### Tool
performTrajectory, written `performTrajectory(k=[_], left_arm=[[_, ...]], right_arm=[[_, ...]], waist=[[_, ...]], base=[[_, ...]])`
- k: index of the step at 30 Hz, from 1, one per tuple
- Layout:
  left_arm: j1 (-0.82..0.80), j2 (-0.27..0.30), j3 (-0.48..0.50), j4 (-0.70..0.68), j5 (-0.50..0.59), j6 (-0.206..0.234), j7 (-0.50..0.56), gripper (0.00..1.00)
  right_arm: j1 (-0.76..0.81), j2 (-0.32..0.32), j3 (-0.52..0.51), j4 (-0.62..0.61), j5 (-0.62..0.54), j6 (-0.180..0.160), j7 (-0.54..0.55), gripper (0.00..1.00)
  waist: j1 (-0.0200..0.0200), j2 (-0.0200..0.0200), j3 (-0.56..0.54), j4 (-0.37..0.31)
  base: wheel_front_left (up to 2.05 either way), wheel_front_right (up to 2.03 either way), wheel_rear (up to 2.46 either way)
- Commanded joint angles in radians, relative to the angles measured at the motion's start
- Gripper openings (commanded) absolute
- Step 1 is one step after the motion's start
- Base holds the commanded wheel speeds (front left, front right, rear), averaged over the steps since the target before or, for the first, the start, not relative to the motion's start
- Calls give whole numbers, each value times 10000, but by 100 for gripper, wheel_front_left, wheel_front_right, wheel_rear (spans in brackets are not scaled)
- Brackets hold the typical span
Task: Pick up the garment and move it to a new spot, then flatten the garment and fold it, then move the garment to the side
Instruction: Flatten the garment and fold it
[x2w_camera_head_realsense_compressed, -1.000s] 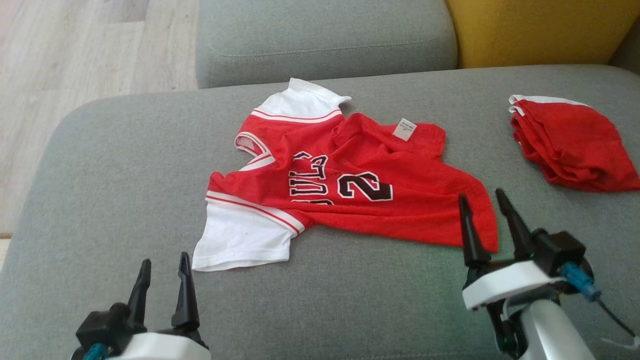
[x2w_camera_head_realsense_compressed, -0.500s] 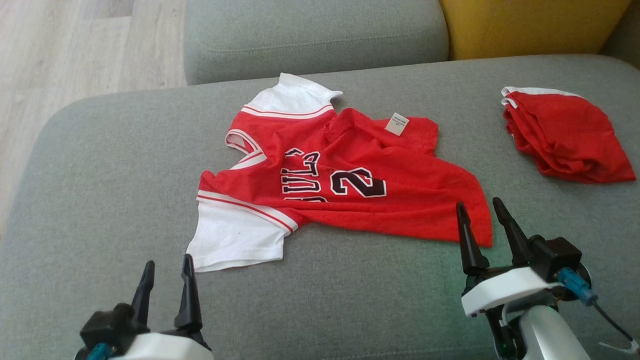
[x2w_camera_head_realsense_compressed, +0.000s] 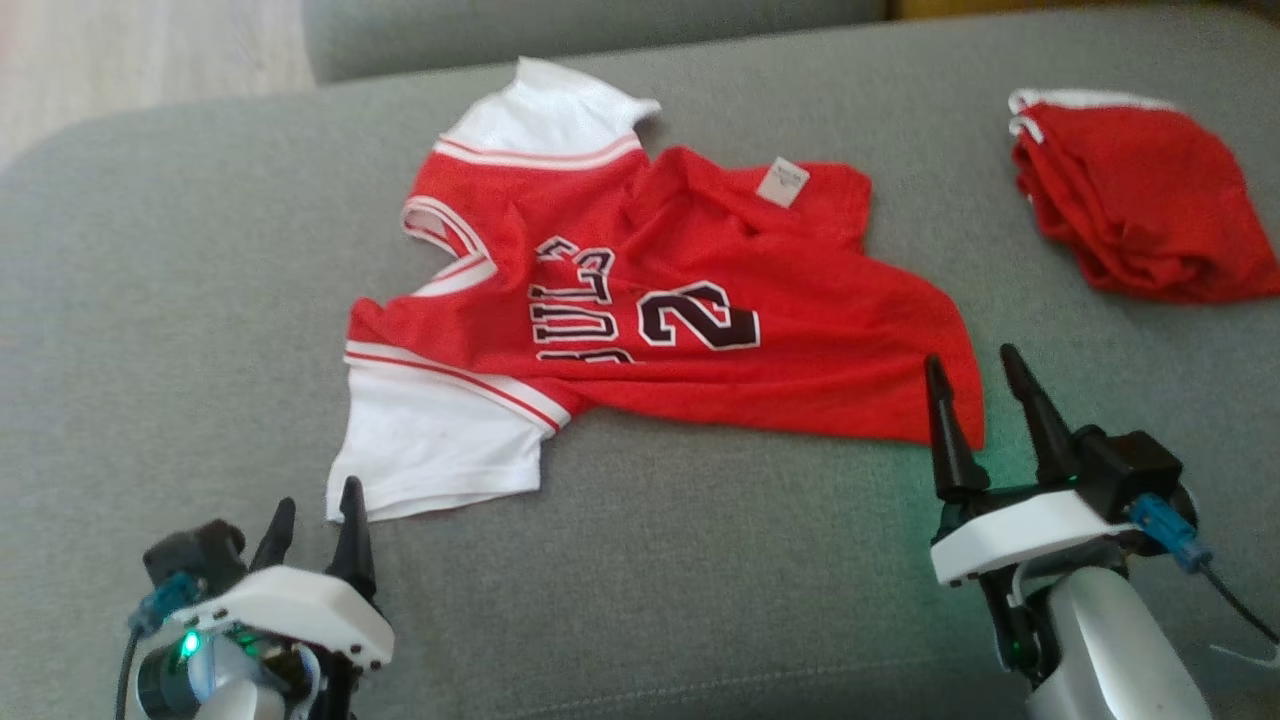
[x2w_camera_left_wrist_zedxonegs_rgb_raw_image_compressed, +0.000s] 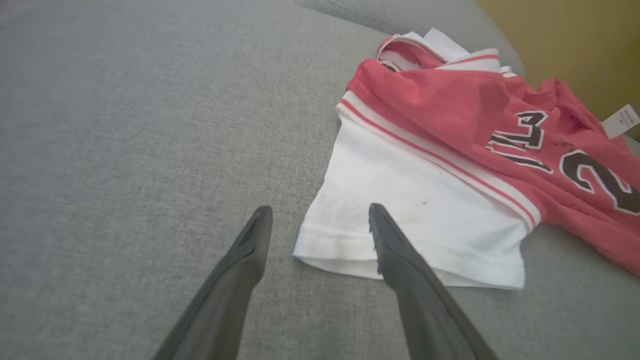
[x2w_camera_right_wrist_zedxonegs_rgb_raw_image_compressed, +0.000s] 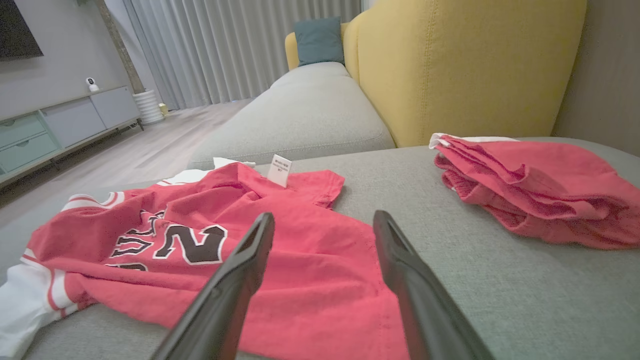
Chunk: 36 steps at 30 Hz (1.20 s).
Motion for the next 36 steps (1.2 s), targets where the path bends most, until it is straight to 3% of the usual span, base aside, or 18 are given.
performTrajectory(k=[1,7,8,9,10,11,16,27,31,36], left_arm=[[-495,168,410,-29,-105,2,16,100],[-1019,312,382,837,-184,-63,247,100],[-1065,340,329,952,-163,-92,306,86],[-1104,360,269,1044,-159,-137,394,42],[-1139,368,210,1103,-175,-199,486,16],[-1169,373,162,1128,-192,-252,559,0],[-1209,391,3,883,-207,-382,613,0],[-704,276,-92,-87,-300,-326,213,0],[-500,242,-100,-343,-336,-259,83,0],[-325,232,-167,-533,-364,-208,74,0]], right_arm=[[-339,-11,124,-346,-142,65,-52,100],[-323,-11,-215,-475,-482,65,-30,100],[-297,-11,-268,-488,-533,65,0,100],[-267,-11,-325,-491,-575,65,48,100],[-231,-11,-393,-483,-616,65,115,100],[-174,-11,-491,-442,-653,65,249,100],[69,-10,-991,-93,-773,65,1176,100],[-187,-10,-1006,1124,-433,65,1852,99],[-524,-10,-944,1768,-319,65,1795,74],[-926,-10,-863,2503,-182,65,1560,80]], waist=[[0,0,428,-223],[0,0,889,-368],[0,0,923,-375],[0,0,943,-376],[0,0,955,-373],[0,0,959,-367],[0,0,944,-258],[0,0,814,123],[0,0,750,218],[0,0,637,313]], base=[[0,0,0],[0,0,0],[0,0,0],[0,0,0],[0,0,0],[0,0,0],[0,0,0],[0,0,0],[0,0,0],[0,0,0]])
